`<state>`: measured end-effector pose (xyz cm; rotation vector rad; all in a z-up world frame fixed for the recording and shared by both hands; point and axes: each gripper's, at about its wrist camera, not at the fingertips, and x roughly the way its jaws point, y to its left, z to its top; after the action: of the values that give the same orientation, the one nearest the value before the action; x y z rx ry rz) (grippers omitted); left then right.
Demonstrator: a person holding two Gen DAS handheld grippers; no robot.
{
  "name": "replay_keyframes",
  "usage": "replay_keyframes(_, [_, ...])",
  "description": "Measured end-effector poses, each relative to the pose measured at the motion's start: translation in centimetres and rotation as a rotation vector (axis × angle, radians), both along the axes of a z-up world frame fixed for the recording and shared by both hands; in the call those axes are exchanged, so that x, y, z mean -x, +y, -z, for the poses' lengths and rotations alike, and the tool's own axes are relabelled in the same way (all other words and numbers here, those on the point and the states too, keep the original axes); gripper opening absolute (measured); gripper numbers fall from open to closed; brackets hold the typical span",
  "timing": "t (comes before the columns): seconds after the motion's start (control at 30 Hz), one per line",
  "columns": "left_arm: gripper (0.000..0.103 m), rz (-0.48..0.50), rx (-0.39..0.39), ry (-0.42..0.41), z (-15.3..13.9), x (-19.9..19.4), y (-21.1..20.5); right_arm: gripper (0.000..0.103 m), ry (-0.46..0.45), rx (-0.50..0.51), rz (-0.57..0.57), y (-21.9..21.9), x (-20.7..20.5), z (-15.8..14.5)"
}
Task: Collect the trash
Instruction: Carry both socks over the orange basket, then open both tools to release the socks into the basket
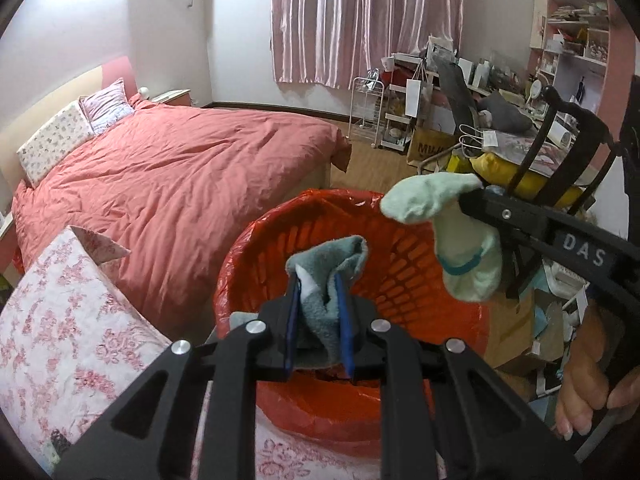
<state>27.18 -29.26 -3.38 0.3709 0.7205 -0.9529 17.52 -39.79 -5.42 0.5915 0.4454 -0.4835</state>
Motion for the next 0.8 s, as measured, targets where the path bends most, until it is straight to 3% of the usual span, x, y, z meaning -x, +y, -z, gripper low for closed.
replay_keyframes(0.13, [0.022,-0.014,-0.005,0.029,1.0,-0.9,-0.5,0.005,0.012,-0.007,-0.009,-0.7,-0.6,0.2])
replay_keyframes(0.27, [0.04,-0.026,-0.016,0.036,1.6,-1.4,-0.4,0.01,0.038,-0.013,-0.019,-0.8,-0.9,0.7])
replay_keyframes(0.33, [0.044,-0.039,-0.023,0.036,1.8,-1.6,-0.2,0.016,0.047,-0.017,-0.021,-0.7,-1.0,0.9])
replay_keyframes(0.47, [0.046,-0.069,-0.039,0.032,2.0,-2.0,0.3,0.029,0.054,-0.02,-0.021,-0.6,-0.8,1.0])
replay_keyframes(0.8, [0.057,-0.187,-0.047,-0.017,-0.1,-2.0,5.6,0.044,0.036,0.039,-0.069,2.8,-1.6,-1.6])
